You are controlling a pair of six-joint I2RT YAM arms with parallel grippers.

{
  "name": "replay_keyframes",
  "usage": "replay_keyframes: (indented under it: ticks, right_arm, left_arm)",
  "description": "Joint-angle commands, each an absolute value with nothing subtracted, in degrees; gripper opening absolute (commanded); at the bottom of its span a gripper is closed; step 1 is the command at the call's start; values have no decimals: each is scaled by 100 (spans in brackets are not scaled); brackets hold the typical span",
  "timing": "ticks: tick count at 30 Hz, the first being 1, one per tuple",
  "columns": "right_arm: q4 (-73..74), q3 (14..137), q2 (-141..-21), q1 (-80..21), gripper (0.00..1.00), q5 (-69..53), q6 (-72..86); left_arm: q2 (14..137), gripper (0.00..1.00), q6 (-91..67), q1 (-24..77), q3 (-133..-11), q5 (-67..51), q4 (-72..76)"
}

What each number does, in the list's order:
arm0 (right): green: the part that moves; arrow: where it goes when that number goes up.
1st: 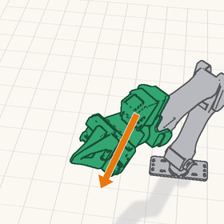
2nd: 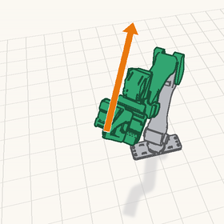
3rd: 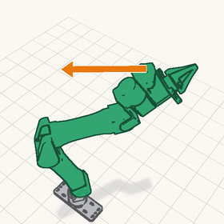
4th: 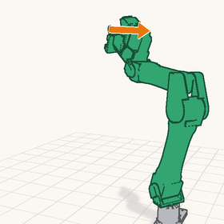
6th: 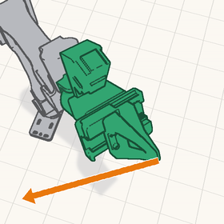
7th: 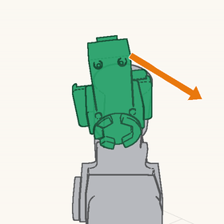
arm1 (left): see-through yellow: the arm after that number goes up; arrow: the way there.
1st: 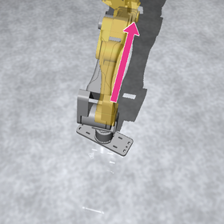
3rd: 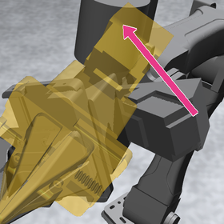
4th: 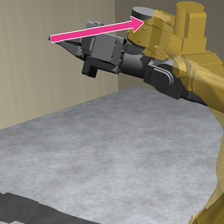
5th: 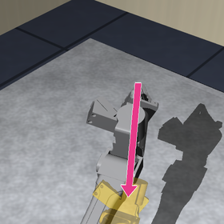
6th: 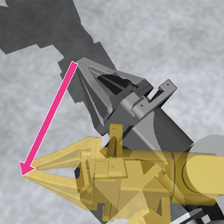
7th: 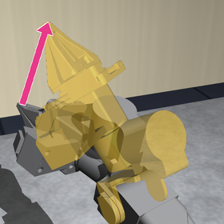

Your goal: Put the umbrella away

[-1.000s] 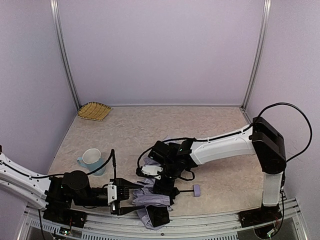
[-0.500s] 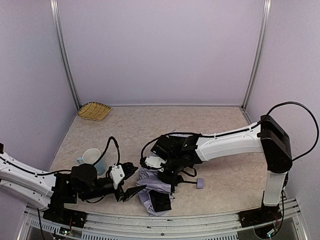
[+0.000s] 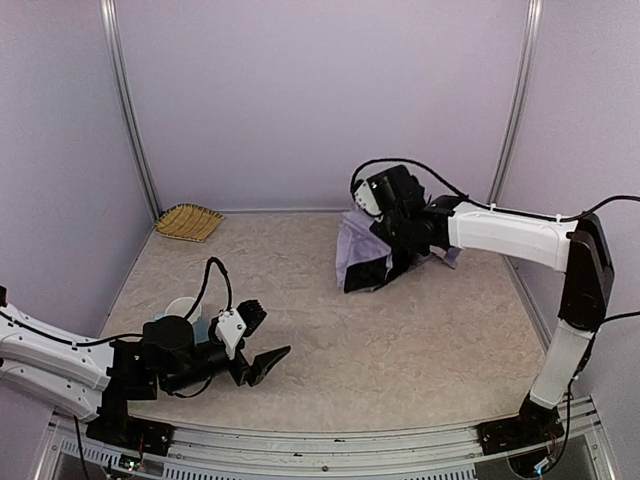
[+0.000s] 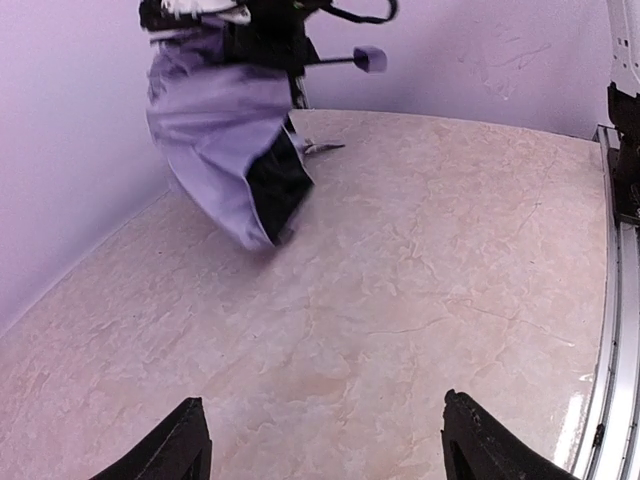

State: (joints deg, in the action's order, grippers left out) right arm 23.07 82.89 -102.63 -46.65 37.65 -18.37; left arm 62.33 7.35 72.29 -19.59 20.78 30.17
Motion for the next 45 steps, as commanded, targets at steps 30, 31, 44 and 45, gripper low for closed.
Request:
replay_keyframes:
  ticks: [30,31,44,45]
  right_arm:
    - [2460,6707,-11647,-7321,0,573,-781]
    - [2515,6640,-11578,-7321,0,235,-680]
    - [2591,5839,-10836,-6983,0,-2746,-171]
    - [2542,5764,-10827,-6934,0,-2971,-155]
  left_arm:
    - [5396,77,855,7172,-1825,3120,3194]
    - [5377,77,831,7170,-1846,3127,3143]
    - [5309,60,1683,8160,-2079,2220,2278]
    - [5377,60,1802,8352,-2086,2031,2200]
